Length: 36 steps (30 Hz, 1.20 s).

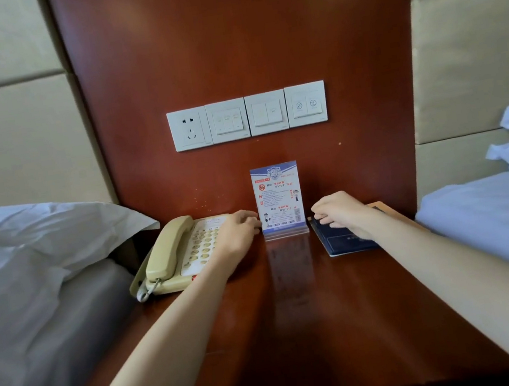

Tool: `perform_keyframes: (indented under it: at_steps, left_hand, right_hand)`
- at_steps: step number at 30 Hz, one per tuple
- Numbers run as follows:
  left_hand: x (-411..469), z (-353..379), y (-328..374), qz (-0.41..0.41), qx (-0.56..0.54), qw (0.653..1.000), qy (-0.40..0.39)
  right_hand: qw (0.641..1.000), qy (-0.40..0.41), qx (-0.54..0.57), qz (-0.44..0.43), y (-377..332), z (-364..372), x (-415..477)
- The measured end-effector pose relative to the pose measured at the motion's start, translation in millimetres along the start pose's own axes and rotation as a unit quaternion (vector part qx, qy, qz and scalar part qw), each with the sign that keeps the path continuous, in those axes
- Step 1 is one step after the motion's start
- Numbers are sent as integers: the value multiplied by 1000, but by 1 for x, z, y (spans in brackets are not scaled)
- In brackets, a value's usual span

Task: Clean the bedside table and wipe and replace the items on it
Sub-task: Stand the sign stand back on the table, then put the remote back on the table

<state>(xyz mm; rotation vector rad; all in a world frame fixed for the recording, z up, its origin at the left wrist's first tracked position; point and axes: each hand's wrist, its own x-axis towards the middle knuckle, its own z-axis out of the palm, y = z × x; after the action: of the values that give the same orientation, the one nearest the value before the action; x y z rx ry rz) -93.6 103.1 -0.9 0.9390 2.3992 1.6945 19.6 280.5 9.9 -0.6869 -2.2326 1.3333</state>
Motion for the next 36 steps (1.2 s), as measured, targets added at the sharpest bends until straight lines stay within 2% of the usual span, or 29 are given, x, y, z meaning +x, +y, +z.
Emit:
perform_keyframes:
  at_steps: [4,8,14,20,30,36]
  left_hand:
    - [-30,-11,14,-28,-79,996,7]
    - [-66,-36,32,-30,-102,994,8]
    - [-114,-86,44,-32,-78,996,20]
    - [-154,-138,44,-32,-74,995,50]
    - [-209,-226,24,2,69,992,106]
    - [-239,-306,9,-28,200,969,141]
  right_hand:
    - [997,-20,76,19,-5,-8,-22]
    - [988,-26,148,18,-18,-9,-52]
    - [984,-73,164,-8,-38,1,-103]
    - [982,-87,169,-23,-60,14,-140]
    - [973,-160,158,-47,-112,90,-189]
    - [957,-222,176,-58,-151,157,-212]
